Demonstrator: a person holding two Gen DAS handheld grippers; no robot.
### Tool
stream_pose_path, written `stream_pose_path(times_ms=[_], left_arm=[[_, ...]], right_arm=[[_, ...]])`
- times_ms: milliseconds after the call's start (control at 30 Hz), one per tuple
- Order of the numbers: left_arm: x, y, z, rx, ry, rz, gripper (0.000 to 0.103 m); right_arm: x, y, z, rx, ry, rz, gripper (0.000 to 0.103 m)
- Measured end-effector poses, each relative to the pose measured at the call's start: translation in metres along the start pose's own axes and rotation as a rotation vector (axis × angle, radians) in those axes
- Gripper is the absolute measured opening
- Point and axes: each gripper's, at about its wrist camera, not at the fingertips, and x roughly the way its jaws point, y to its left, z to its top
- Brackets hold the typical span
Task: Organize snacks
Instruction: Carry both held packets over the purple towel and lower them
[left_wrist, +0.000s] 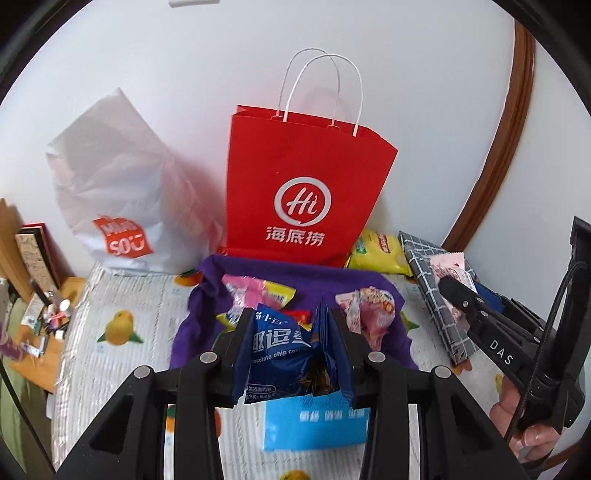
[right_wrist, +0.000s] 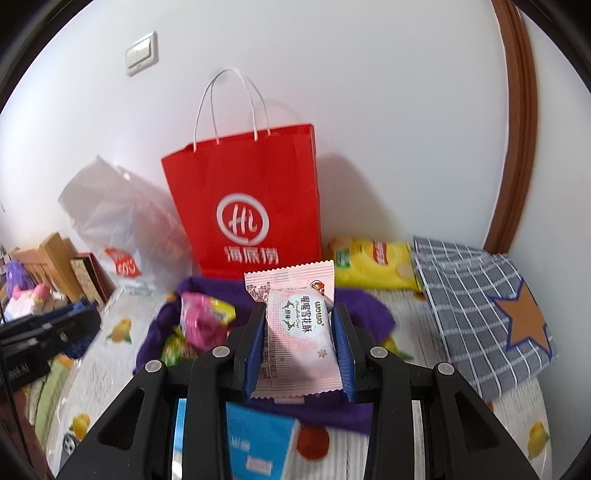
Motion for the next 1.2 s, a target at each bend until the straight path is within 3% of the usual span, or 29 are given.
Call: stream_pose_path(times_ms=[367, 467, 767, 1000, 1200], left_arm=[[0.054, -0.002, 0.043, -0.058, 0.032, -0.065, 0.037], [0.062, 0.0, 0.052, -0.033, 0.008, -0.018, 0.037], [0.099, 0.024, 0.045, -0.062, 0.058, 0.033, 0.037], [0.097, 0.04, 0.049, -0.118, 0.072, -0.021, 0.037], [0.094, 0.045, 0.05, -0.13, 0.068, -0.026, 0.037]], right_arm=[[0.035, 0.001, 0.03, 0.008, -0.015, 0.023, 0.035], [0.052, -0.003, 0.024, 0.01, 0.006, 0.037, 0.035], [0.108, -0.006, 0.008, -0.031, 0.155, 0.034, 0.035], [0.141, 0.003, -0.008, -0.04, 0.262, 0.095, 0.035], [0.164, 0.015, -0.023, -0.085, 0.334, 0.038, 0.035]])
